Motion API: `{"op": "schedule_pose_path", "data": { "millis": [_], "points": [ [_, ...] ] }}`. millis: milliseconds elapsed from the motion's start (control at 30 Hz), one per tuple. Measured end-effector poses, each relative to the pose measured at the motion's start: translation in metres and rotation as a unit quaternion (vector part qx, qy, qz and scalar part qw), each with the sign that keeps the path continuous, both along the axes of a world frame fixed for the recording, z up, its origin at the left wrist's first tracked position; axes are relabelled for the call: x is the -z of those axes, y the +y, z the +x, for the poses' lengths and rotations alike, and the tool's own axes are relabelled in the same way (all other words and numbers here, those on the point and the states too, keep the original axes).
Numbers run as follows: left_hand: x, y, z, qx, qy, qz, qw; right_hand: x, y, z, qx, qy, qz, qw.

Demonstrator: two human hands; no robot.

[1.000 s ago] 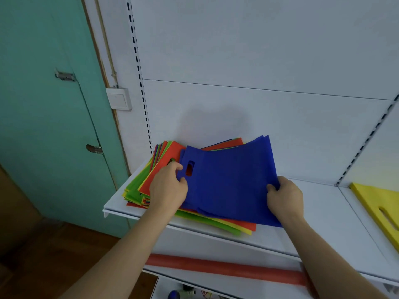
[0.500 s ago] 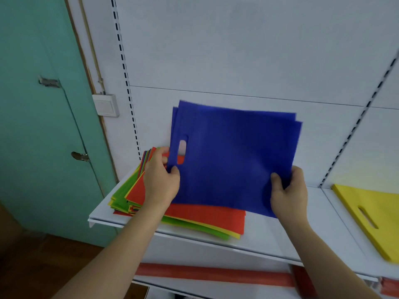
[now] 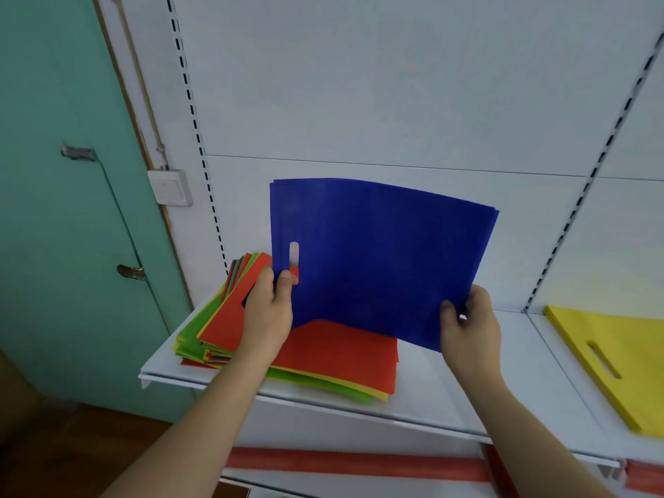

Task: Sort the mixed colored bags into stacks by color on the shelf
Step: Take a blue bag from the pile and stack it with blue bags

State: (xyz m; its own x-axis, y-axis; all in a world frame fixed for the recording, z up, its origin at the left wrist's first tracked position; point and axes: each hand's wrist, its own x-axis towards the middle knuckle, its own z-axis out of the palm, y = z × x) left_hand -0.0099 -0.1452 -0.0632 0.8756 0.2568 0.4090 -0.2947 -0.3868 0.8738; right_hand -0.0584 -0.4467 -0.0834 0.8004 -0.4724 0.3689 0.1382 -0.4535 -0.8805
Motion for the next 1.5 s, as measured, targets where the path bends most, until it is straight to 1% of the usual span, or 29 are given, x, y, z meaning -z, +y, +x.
{"op": "schedule_pose_path", "data": {
  "millis": [67, 133, 233, 433, 533, 600, 733, 833, 933, 1067, 1167, 1300, 1500],
  "points": [
    [0.0, -0.001, -0.002, 0.001, -0.009, 0.01, 1.0, -0.001, 0.0, -0.007, 0.01, -0.017, 0.017, 1.0],
    [-0.001, -0.003, -0.002, -0.006, -0.013, 0.003, 1.0, -0.002, -0.001, -0.015, 0.027, -0.042, 0.026, 0.998],
    [-0.004, -0.009, 0.0, -0.004, -0.026, -0.006, 1.0, -0.006, -0.009, -0.029, 0.061, -0.07, 0.012, 0.996],
    [-0.021, -0.036, -0.002, 0.076, -0.08, -0.049, 0.993, -0.012, -0.029, -0.074, 0.131, -0.085, -0.125, 0.98],
    [-0.016, -0.061, -0.01, 0.116, -0.104, -0.048, 0.987, -0.006, -0.043, -0.106, 0.178, -0.082, -0.156, 0.968],
    [-0.008, -0.084, -0.017, 0.151, -0.1, -0.042, 0.983, 0.002, -0.058, -0.134, 0.216, -0.078, -0.165, 0.959],
    [0.004, -0.141, -0.041, 0.226, -0.06, -0.047, 0.971, 0.01, -0.088, -0.2, 0.288, -0.054, -0.176, 0.94],
    [0.005, -0.191, -0.066, 0.27, -0.062, -0.035, 0.96, 0.011, -0.112, -0.249, 0.348, -0.042, -0.172, 0.92],
    [0.003, -0.244, -0.095, 0.293, -0.055, -0.018, 0.954, 0.009, -0.14, -0.297, 0.388, -0.033, -0.177, 0.904],
    [-0.001, -0.32, -0.14, 0.349, -0.055, -0.015, 0.935, 0.011, -0.189, -0.361, 0.442, -0.01, -0.178, 0.879],
    [-0.001, -0.382, -0.177, 0.38, -0.057, -0.009, 0.923, 0.011, -0.231, -0.408, 0.465, -0.001, -0.164, 0.87],
    [0.003, -0.464, -0.226, 0.421, -0.075, 0.009, 0.904, 0.009, -0.291, -0.471, 0.497, 0.012, -0.168, 0.851],
    [0.018, -0.567, -0.288, 0.477, -0.081, 0.039, 0.874, 0.017, -0.368, -0.549, 0.526, 0.045, -0.161, 0.834]
  ]
}}
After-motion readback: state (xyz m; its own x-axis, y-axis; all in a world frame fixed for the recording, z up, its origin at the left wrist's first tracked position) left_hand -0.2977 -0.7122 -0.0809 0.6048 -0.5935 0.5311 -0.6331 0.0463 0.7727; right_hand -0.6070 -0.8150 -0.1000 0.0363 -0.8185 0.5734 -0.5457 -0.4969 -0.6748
